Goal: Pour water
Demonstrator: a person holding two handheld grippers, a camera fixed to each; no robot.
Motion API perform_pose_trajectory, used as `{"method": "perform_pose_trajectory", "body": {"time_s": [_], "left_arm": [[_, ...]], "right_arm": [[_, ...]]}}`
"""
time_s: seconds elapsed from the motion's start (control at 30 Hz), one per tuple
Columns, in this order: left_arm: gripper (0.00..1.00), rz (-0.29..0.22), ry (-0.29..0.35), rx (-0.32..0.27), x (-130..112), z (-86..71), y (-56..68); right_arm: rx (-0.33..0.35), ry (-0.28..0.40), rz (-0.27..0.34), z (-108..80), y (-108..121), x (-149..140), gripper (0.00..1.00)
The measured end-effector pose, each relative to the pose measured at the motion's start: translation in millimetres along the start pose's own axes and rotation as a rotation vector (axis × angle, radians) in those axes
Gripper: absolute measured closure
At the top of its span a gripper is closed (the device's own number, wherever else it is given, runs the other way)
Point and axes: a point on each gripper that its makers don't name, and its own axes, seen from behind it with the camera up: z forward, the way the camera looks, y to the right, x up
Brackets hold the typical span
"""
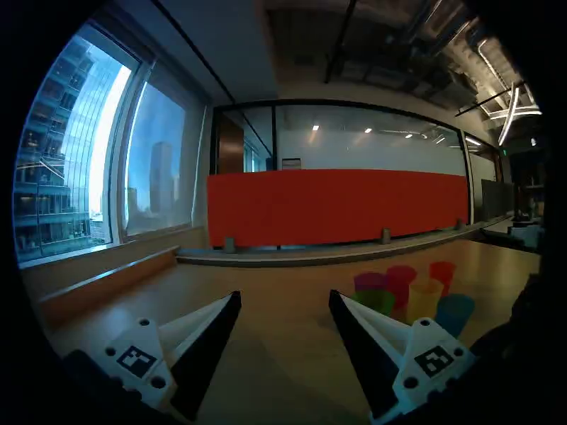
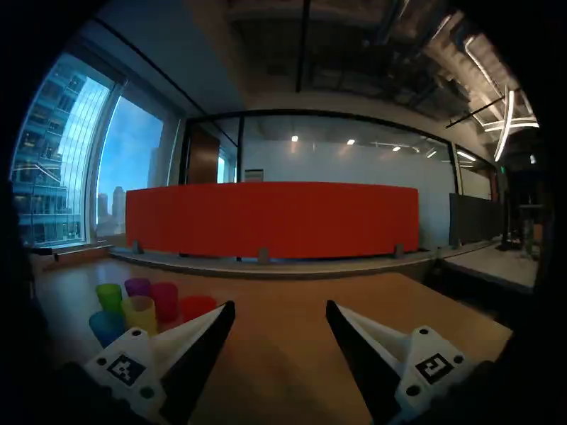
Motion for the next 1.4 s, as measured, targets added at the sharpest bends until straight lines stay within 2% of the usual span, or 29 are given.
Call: {"method": "perform_pose_trajectory", "body": {"time_s": [0.27, 0.47, 0.87, 0.97, 1.27, 1.4], "left_arm": [[0.08, 0.037, 0.001, -0.024, 41.3, 8.4, -1.6], [0.08, 0.033, 0.007, -0.050, 76.9, 16.5, 0.8], [0.08, 0.063, 0.020, -0.089, 139.9, 30.9, 2.1], [0.08, 0.065, 0.025, -0.113, 152.5, 32.5, 7.5], [0.08, 0.040, 0.023, -0.222, 175.0, 35.3, 35.1], [0.08, 0.040, 0.021, -0.238, 180.8, 37.5, 39.6]], "right_arm": [[0.015, -0.012, -0.023, 14.1, -3.4, 36.1, 0.01], [0.036, -0.016, -0.034, 24.2, -8.1, 68.6, 0.01], [0.102, -0.010, -0.021, 37.1, -27.9, 127.8, 0.01], [0.121, -0.015, -0.017, 38.9, -33.8, 136.9, 0.01], [0.185, -0.029, -0.017, 40.3, -55.3, 153.0, 0.01], [0.203, -0.032, -0.016, 41.7, -61.5, 158.3, 0.01]]}}
